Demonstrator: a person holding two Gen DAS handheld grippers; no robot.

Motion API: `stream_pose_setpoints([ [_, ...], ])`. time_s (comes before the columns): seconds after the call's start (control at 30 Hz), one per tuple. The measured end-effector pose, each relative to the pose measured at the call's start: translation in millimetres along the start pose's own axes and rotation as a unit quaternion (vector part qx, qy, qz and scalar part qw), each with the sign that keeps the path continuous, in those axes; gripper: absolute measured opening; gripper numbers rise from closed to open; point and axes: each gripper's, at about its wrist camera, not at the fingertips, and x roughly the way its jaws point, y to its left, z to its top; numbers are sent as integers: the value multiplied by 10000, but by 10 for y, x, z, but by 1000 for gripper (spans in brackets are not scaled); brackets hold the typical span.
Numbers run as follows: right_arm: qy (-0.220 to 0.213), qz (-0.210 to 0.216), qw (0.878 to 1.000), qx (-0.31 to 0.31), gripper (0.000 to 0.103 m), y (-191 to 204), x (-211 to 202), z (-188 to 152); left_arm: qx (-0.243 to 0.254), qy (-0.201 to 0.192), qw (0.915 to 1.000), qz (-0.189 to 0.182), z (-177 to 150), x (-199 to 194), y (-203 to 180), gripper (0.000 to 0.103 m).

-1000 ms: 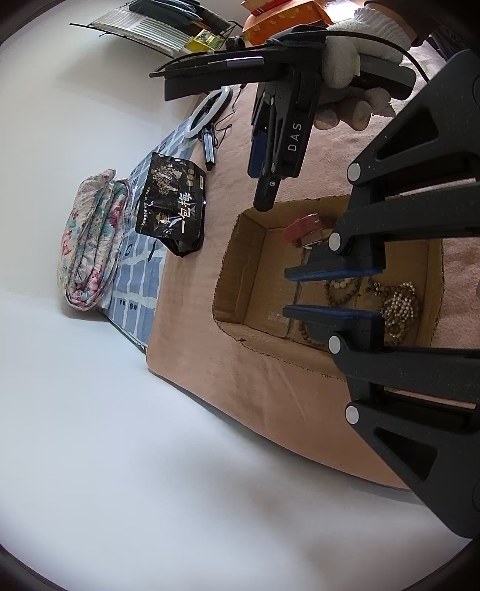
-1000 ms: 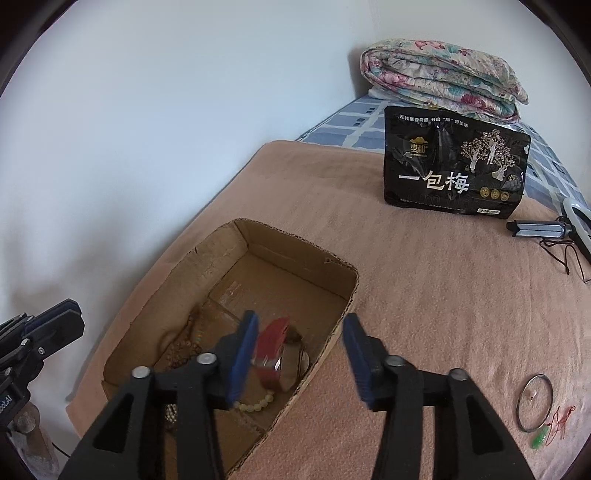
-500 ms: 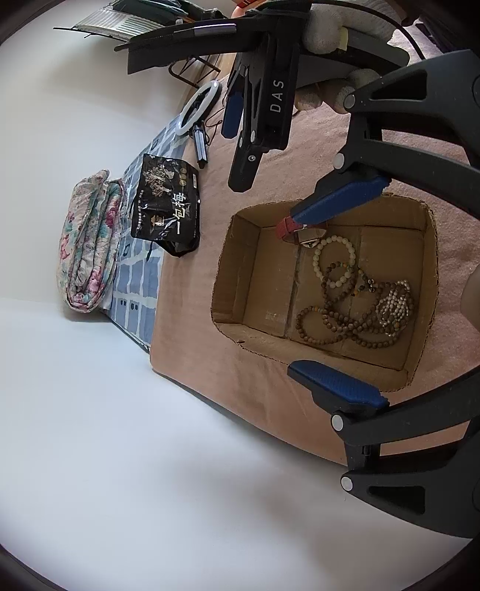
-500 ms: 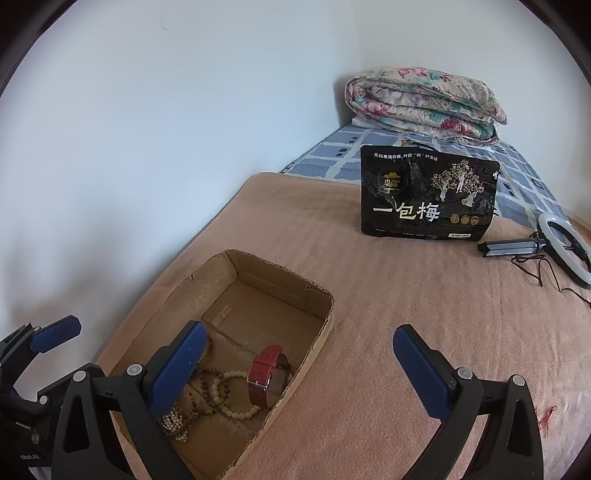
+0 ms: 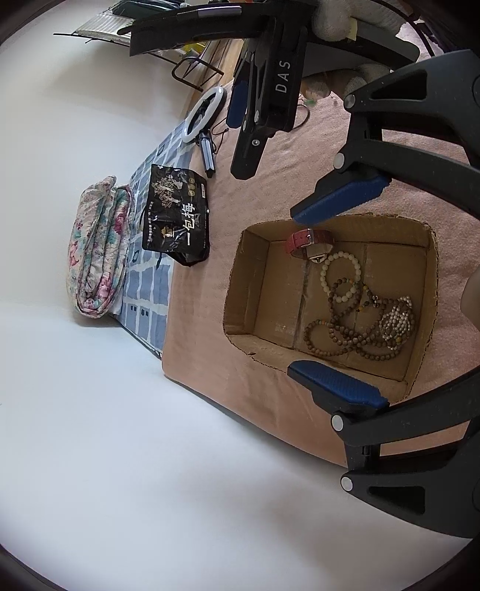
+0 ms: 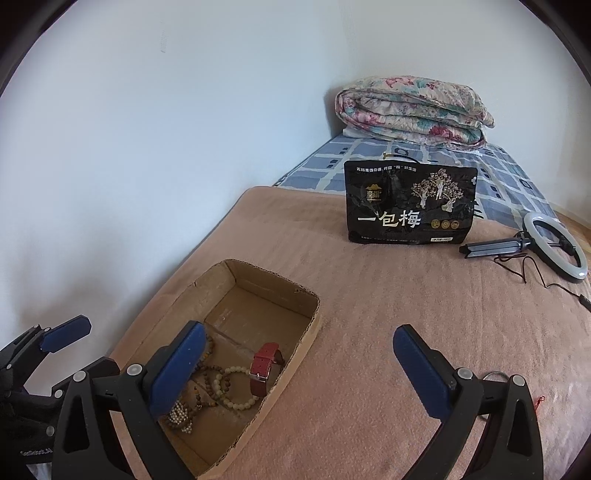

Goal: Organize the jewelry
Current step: 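Open both tools to release the necklace and watch into the box, then move both tools from the box toward the blue bangle and jade pendant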

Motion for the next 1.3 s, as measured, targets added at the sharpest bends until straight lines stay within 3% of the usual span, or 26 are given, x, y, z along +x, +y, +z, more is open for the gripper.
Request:
stream_pose_setpoints([
  [0.5, -242, -407, 9987, 208, 103, -511, -574, -193, 324, -274, 9989, -194, 73, -165, -510, 79],
  [0.87, -494, -956, 9916, 713, 103, -1299, -1089, -420, 705, -299, 9960, -454, 118, -93, -1088, 79],
  [1.3, -414, -1486, 9832, 972, 103, -2100, -1445, -729, 1230, -203, 9888, -819, 78, 80, -1867, 79],
])
